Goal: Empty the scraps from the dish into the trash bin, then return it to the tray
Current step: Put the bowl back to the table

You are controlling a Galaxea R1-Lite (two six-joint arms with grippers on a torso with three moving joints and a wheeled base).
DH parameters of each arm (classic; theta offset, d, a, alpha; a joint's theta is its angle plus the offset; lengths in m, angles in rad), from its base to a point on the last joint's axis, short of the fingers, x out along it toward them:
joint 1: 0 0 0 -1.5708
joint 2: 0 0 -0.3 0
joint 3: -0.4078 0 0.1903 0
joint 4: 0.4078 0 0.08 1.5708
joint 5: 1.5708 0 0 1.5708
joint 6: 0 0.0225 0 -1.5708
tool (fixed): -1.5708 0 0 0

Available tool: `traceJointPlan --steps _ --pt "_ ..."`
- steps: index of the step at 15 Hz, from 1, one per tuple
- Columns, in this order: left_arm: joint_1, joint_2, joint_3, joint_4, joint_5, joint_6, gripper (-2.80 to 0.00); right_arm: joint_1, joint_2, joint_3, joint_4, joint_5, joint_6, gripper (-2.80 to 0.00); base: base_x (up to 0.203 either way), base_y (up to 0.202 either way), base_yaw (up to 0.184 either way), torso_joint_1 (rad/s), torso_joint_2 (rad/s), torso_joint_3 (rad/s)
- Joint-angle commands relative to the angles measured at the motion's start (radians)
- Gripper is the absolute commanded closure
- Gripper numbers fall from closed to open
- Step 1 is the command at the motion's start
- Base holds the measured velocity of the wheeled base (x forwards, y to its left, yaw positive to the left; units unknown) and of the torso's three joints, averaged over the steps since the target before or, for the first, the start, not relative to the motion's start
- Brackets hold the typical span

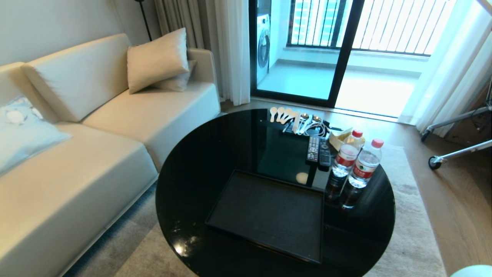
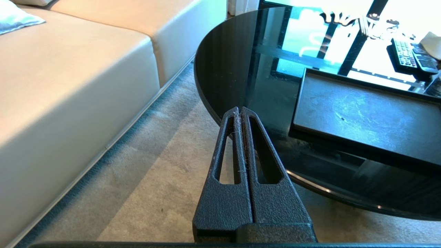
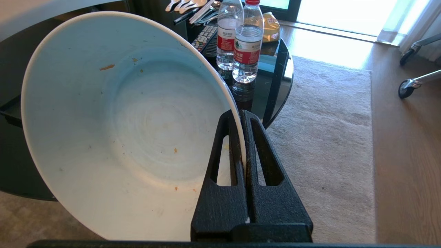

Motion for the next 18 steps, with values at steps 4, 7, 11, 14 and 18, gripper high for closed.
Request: traceJointPlan --steps 4,7,11,14,18 --pt "0.000 0.000 0.000 0.000 0.000 -0.001 0.00 0.000 0.000 0.000 0.000 0.001 -0.001 0.00 0.000 0.000 0.000 0.000 0.00 0.000" --pt "0.000 0.000 0.000 0.000 0.000 -0.001 0.00 0.000 0.000 -0.001 0.000 0.001 -0.001 0.00 0.000 0.000 0.000 0.000 0.00 0.000" --pt "0.000 0.000 0.000 0.000 0.000 -0.001 0.00 0.000 0.000 -0.001 0.000 0.001 -0.001 0.00 0.000 0.000 0.000 0.000 0.00 0.000" --pt "0.000 0.000 0.000 0.000 0.000 -0.001 0.00 0.000 0.000 -0.001 0.000 0.001 -0.001 0.00 0.000 0.000 0.000 0.000 0.00 0.000" --pt "0.000 0.000 0.000 0.000 0.000 -0.001 0.00 0.000 0.000 -0.001 0.000 0.001 -0.001 0.00 0.000 0.000 0.000 0.000 0.00 0.000"
